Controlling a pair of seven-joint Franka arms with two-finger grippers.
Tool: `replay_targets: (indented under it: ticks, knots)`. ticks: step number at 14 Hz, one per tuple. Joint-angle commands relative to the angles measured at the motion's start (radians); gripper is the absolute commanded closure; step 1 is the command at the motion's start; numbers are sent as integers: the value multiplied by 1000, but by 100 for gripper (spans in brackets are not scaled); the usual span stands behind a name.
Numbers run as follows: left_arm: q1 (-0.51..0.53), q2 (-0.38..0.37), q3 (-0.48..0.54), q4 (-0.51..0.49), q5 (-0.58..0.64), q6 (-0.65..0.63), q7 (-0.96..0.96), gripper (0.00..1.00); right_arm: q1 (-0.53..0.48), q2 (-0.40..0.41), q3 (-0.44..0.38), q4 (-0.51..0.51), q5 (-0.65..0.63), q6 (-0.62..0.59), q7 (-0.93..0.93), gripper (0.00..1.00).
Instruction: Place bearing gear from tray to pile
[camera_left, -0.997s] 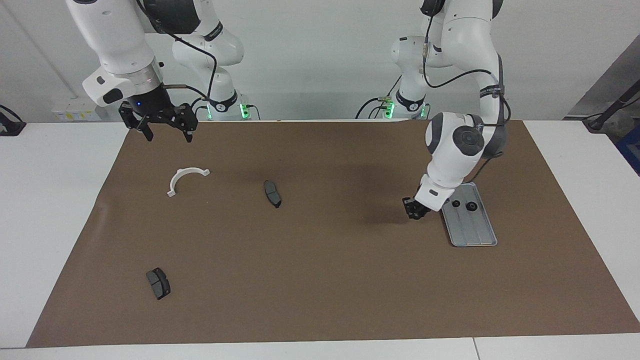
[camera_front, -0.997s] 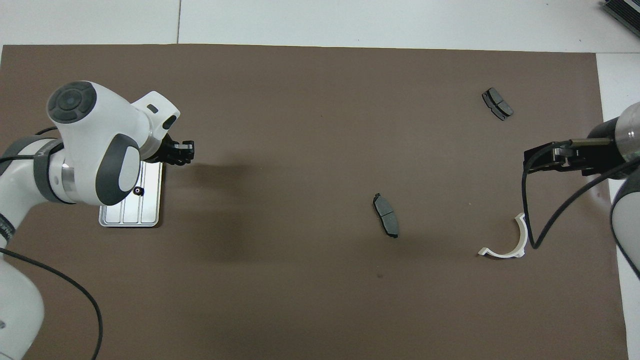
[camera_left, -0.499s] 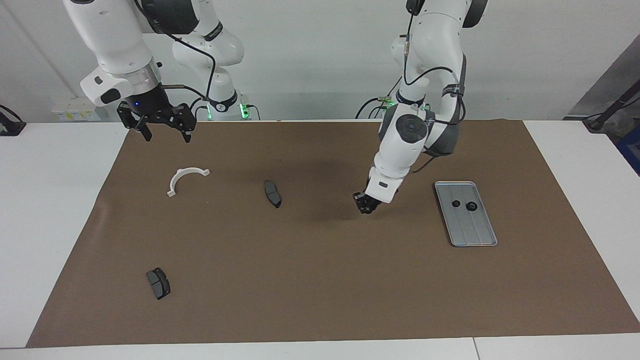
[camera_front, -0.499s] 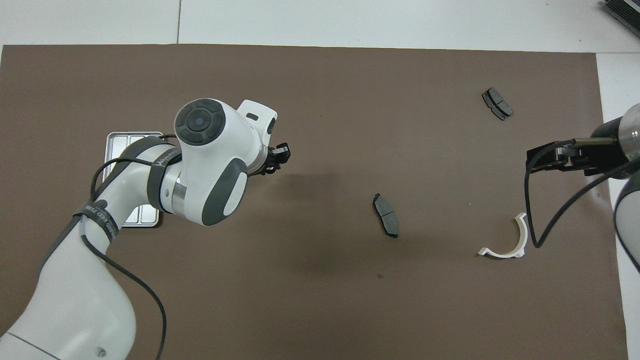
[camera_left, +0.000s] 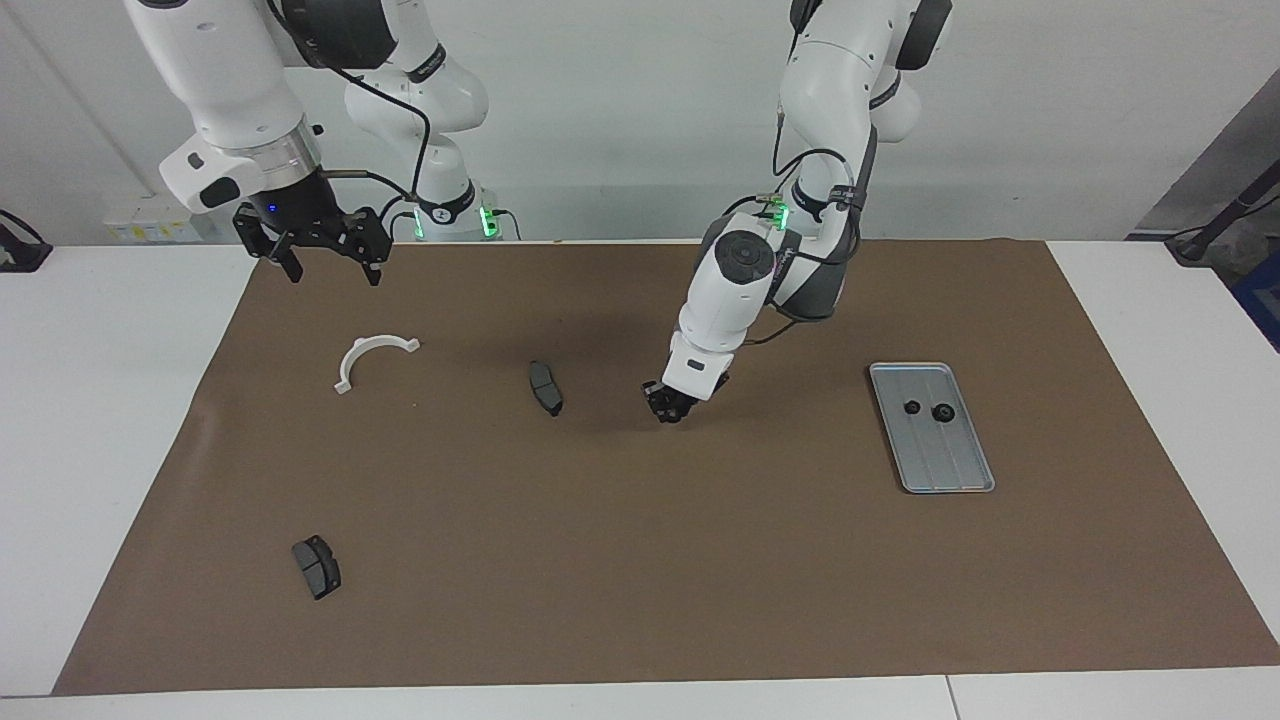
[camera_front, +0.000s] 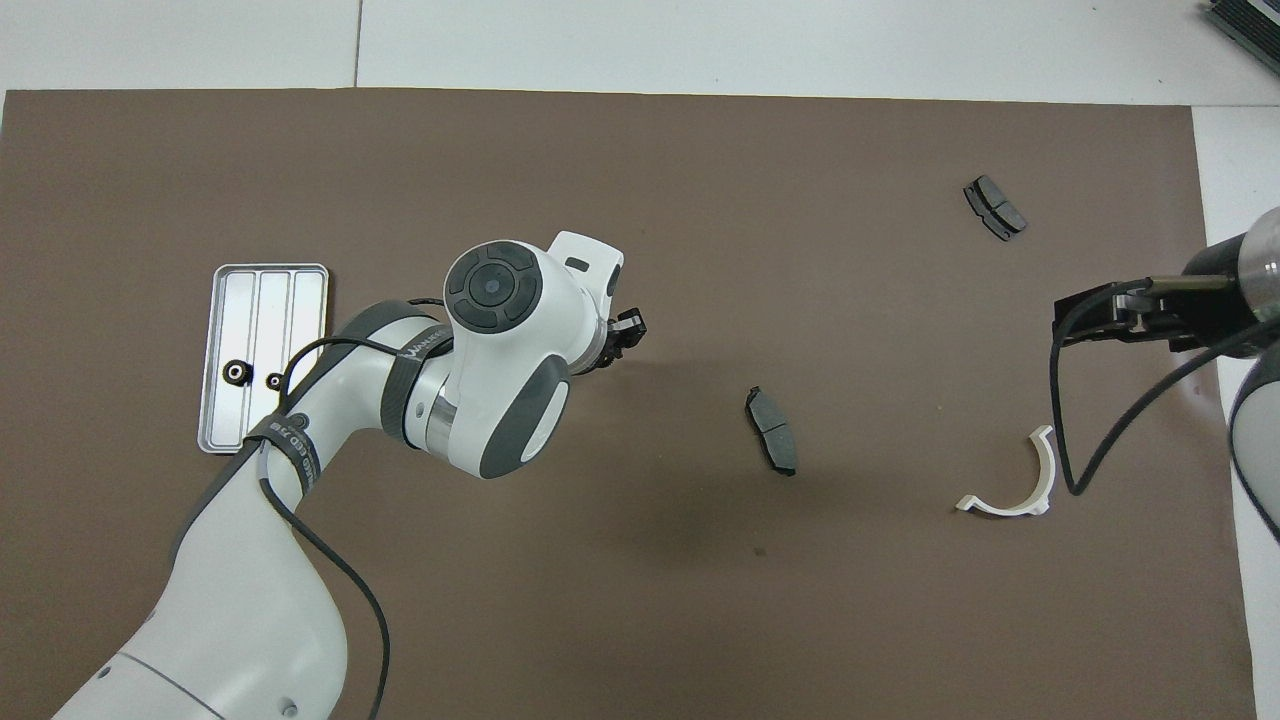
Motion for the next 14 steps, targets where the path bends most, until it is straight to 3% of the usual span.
replay_targets:
  ticks: [1, 4, 6, 10, 14]
  knots:
    - [-8, -6, 16, -5, -18, -7, -5, 0, -11, -17, 9, -16, 6, 9, -23, 0]
    - [8, -15, 22, 1, -14, -59, -3, 0, -1, -17, 10, -16, 6, 15, -9, 0]
    - [78, -46, 22, 7, -6, -140, 24, 0, 8, -20, 16, -28, 6, 19, -4, 0]
    - [260, -153, 22, 1, -6, -321, 341, 0, 97, -40, 24, -108, 7, 125, 98, 0]
    - [397, -182, 23, -37, -4, -378, 566, 0, 202, 43, 24, -109, 6, 223, 232, 0]
